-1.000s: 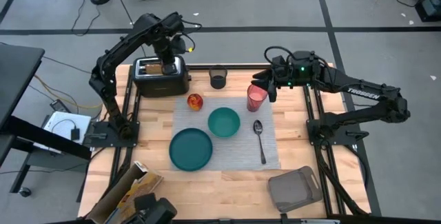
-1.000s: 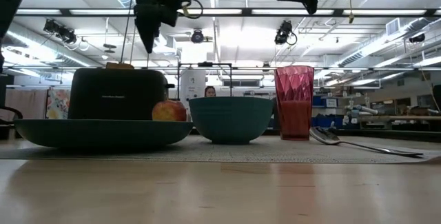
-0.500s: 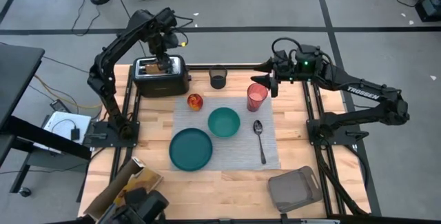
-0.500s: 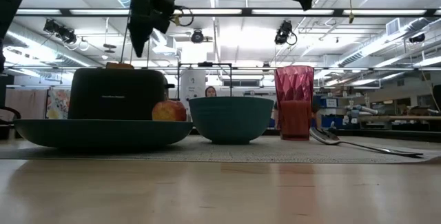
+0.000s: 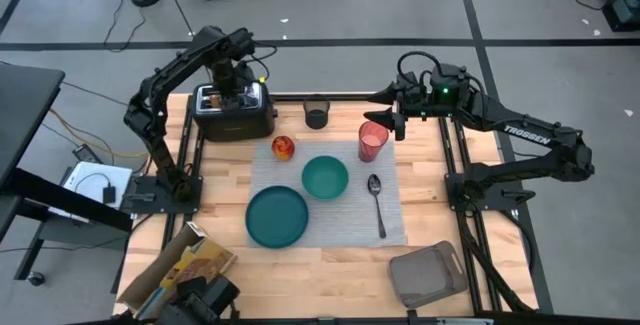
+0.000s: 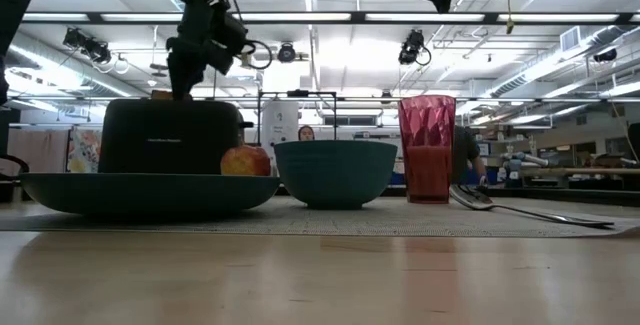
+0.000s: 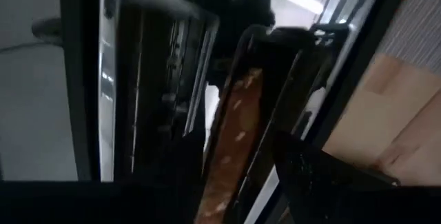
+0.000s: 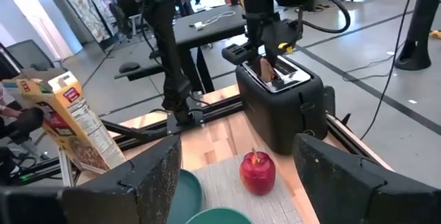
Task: Arrange a breakfast setting
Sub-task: Put the toasted bread from the toaster on the blue plate
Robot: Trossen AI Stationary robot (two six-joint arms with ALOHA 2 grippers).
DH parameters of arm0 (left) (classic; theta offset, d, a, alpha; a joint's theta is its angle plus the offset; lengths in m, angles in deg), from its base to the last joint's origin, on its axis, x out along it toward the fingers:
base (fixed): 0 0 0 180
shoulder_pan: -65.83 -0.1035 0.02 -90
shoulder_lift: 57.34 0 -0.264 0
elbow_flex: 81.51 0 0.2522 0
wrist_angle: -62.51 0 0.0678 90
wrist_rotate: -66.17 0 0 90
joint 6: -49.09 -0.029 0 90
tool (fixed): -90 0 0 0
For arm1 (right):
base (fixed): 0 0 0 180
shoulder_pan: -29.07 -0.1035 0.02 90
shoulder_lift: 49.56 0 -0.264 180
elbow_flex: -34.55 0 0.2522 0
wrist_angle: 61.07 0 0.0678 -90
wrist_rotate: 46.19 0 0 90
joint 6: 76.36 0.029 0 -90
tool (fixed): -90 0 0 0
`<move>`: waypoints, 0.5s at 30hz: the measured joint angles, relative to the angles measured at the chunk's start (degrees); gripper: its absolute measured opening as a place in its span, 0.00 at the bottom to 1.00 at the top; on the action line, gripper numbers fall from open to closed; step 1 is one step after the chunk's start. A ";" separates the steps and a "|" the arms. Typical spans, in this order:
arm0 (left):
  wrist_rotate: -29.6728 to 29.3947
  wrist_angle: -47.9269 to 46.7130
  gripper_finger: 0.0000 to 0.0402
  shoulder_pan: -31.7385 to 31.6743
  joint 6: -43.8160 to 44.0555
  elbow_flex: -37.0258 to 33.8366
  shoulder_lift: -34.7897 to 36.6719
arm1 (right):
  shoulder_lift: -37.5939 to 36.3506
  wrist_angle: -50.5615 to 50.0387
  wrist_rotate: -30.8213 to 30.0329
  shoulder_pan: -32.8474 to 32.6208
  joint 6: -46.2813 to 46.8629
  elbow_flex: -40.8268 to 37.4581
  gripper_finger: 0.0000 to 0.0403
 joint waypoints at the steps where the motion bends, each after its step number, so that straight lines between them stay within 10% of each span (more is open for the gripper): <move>1: 0.08 0.18 0.45 -0.10 0.01 -0.37 0.10 | 0.00 0.00 0.00 0.00 -0.02 0.00 0.70; 15: -4.35 -0.16 0.20 1.69 -1.40 -0.86 0.42 | 0.00 -0.13 -0.04 -0.33 0.17 0.00 0.70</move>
